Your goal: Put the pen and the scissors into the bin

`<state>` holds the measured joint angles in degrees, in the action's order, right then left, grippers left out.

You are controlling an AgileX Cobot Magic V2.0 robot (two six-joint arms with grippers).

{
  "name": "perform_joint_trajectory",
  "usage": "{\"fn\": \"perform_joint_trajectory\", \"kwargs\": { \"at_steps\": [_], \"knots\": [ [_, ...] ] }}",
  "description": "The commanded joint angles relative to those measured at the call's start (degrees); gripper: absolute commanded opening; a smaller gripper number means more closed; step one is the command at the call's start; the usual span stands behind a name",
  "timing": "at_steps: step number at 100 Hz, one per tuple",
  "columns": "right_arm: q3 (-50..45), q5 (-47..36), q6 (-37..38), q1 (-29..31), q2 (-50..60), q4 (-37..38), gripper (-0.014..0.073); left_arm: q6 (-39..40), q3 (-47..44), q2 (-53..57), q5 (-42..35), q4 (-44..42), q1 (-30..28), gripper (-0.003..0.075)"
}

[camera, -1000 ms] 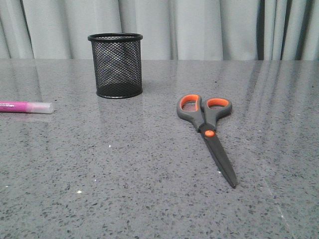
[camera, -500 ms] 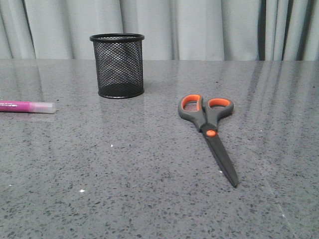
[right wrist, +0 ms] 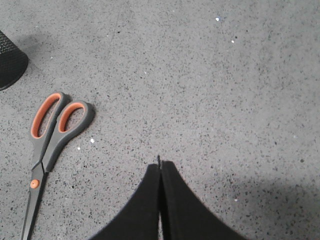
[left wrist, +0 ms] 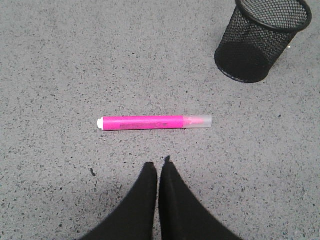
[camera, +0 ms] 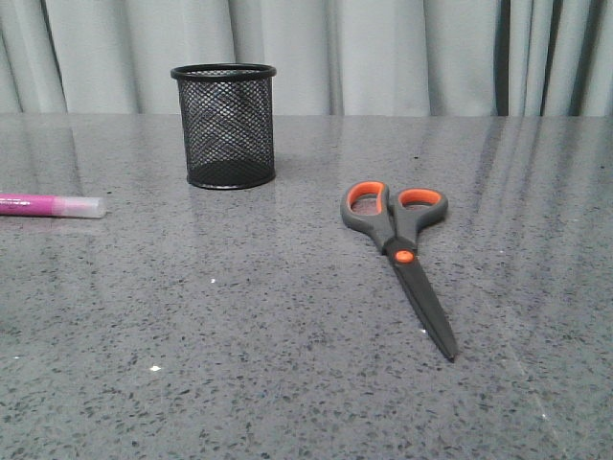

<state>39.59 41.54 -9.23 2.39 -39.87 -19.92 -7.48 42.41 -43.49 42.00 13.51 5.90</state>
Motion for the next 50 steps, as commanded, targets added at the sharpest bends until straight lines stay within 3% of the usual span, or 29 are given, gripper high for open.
{"fn": "perform_joint_trajectory", "kwargs": {
  "at_steps": [1, 8, 17, 27, 43, 50],
  "knots": [
    [2.82, -2.7, -1.03, -0.13, -0.71, -0.21, -0.0045, -0.14, 2.1, -0.19, -2.53, 0.6, 0.43, -0.002],
    [3.06, -2.8, -1.03, -0.13, -0.71, -0.21, 0.0018, -0.31, 2.1, -0.19, -2.48, 0.6, 0.43, -0.002],
    [3.06, -2.8, -1.03, -0.13, -0.71, -0.21, 0.0158, -3.32, 2.1, -0.19, -2.38, 1.2, 0.43, -0.001],
    [3.06, -2.8, -1.03, -0.13, -0.71, -0.21, 0.031, -6.16, 2.1, -0.19, -2.24, 3.27, 0.43, 0.0071],
    [3.06, -2.9, -1.03, -0.13, -0.71, -0.21, 0.0342, -7.94, 2.1, -0.19, -2.87, 4.55, 0.43, 0.0272],
    [3.06, -2.9, -1.03, -0.13, -0.71, -0.21, 0.0342, -9.5, 2.1, -0.19, -3.0, 5.08, 0.43, 0.0307]
  ]
}}
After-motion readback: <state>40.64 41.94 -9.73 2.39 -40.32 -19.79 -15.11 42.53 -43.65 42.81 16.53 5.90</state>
